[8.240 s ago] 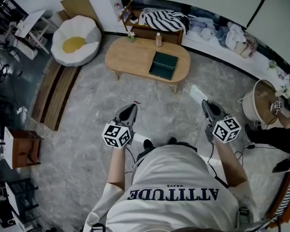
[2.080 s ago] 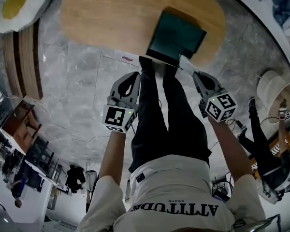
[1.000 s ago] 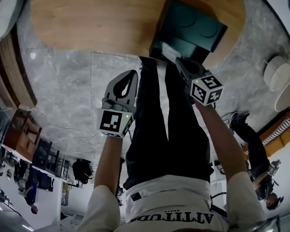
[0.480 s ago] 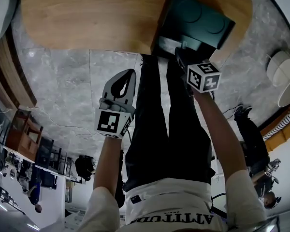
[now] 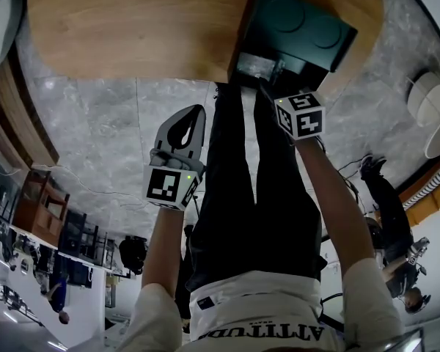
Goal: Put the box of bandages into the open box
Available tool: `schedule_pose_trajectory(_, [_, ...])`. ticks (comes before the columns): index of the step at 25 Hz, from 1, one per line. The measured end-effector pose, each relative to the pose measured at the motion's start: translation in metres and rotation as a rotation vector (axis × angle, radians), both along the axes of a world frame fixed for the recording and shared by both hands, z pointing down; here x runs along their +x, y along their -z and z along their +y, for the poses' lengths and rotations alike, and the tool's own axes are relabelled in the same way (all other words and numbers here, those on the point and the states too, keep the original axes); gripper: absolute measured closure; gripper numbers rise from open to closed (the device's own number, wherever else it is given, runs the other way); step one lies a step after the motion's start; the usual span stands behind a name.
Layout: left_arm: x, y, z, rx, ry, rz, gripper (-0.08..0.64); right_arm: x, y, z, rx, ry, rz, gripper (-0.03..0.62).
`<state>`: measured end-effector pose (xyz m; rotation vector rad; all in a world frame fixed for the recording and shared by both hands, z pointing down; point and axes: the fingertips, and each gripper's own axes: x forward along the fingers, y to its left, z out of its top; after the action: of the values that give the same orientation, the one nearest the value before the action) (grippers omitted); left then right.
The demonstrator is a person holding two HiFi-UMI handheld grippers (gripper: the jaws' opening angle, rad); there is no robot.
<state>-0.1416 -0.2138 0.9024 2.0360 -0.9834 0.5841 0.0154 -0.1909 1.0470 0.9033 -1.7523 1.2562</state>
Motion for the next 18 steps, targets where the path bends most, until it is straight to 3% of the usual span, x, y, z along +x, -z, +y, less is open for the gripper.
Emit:
schedule_pose_trajectory(6, [0.0, 0.003, 0.0, 0.005, -0.008, -0.003, 0.538, 0.022, 0.006, 0.005, -0.005, -0.07, 0.042, 0.35])
schedule_pose_trajectory(11, [0.004, 0.028, -0.004, 0.035, -0.007, 0.0, 0.538, 0.026, 0.041, 0.005, 0.057, -0.095, 0.0, 0.351])
schedule_pose_trajectory(18, [-0.011, 0.072, -0.002, 0.083, -0.007, 0.004, 0.538, 0.014, 0.104, 0.003, 0.183, -0.132, -0.043, 0.423])
